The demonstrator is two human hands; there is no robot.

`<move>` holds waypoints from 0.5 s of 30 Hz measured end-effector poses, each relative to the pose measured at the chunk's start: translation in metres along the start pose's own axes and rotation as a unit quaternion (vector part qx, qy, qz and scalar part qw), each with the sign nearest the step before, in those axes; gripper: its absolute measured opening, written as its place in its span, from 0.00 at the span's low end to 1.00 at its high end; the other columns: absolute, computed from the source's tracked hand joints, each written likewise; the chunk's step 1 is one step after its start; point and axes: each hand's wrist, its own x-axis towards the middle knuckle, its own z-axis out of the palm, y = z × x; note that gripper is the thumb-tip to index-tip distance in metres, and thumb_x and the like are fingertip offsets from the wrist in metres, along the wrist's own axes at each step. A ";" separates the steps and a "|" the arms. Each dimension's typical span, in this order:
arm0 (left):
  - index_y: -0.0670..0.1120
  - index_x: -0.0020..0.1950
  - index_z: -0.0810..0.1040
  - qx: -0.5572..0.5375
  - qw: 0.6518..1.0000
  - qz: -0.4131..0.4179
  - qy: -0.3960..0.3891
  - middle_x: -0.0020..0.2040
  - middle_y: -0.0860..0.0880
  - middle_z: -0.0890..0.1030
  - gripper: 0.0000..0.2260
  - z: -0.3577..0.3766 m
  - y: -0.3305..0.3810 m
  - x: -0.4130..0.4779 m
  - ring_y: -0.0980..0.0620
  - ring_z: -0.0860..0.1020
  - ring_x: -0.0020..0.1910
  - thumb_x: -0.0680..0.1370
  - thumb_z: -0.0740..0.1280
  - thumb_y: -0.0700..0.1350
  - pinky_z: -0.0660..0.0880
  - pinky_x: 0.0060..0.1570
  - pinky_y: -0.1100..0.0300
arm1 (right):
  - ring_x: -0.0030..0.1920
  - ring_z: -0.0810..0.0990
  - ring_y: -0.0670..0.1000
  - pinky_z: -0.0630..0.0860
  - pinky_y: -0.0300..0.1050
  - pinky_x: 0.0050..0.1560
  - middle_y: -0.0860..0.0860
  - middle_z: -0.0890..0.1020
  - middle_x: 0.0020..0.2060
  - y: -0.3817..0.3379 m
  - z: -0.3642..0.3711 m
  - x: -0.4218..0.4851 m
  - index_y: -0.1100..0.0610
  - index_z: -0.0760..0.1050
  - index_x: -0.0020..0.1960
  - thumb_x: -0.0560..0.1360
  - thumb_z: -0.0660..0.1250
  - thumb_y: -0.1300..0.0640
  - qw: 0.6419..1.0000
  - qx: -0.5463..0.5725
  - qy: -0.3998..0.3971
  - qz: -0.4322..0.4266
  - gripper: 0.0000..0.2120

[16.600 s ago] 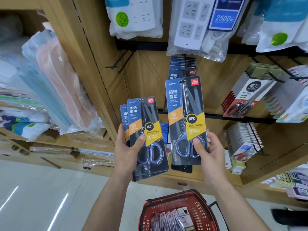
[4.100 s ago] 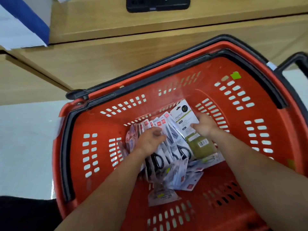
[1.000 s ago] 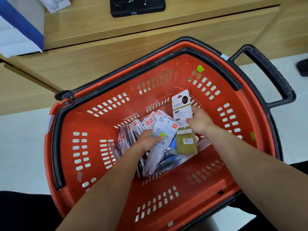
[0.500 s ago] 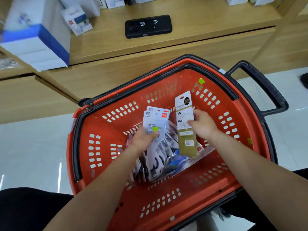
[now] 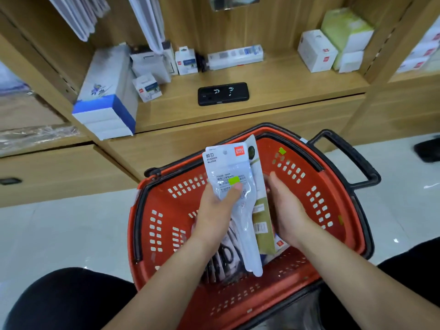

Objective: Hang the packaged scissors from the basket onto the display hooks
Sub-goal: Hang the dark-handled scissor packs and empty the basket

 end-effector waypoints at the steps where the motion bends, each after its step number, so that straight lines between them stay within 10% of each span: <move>1: 0.51 0.65 0.80 -0.002 1.000 -0.001 -0.001 0.57 0.54 0.87 0.11 0.001 0.004 -0.002 0.54 0.85 0.56 0.84 0.67 0.43 0.79 0.52 0.62 | 0.62 0.81 0.60 0.72 0.64 0.69 0.60 0.84 0.61 -0.003 0.000 -0.004 0.50 0.79 0.68 0.85 0.56 0.44 1.000 0.014 -0.016 -0.002 0.20; 4: 0.50 0.62 0.81 -0.019 1.000 -0.007 -0.003 0.54 0.52 0.88 0.09 0.002 0.012 -0.002 0.53 0.86 0.53 0.83 0.67 0.40 0.80 0.49 0.63 | 0.54 0.85 0.59 0.78 0.58 0.59 0.58 0.86 0.57 -0.009 -0.004 -0.008 0.50 0.77 0.69 0.83 0.64 0.55 0.998 -0.045 -0.035 -0.030 0.15; 9: 0.49 0.68 0.79 -0.009 0.999 0.011 -0.036 0.60 0.50 0.86 0.15 -0.003 0.020 -0.001 0.48 0.85 0.59 0.81 0.70 0.49 0.79 0.62 0.49 | 0.47 0.86 0.54 0.79 0.52 0.49 0.54 0.88 0.49 -0.017 -0.016 -0.006 0.52 0.73 0.67 0.62 0.84 0.45 0.991 -0.129 0.024 -0.039 0.38; 15: 0.49 0.65 0.80 0.039 0.997 0.035 -0.055 0.56 0.51 0.87 0.18 0.000 0.028 -0.002 0.51 0.86 0.56 0.76 0.74 0.45 0.82 0.58 0.54 | 0.51 0.88 0.55 0.82 0.60 0.58 0.52 0.88 0.52 -0.030 -0.006 -0.016 0.54 0.79 0.62 0.72 0.79 0.59 0.979 -0.146 0.026 -0.142 0.20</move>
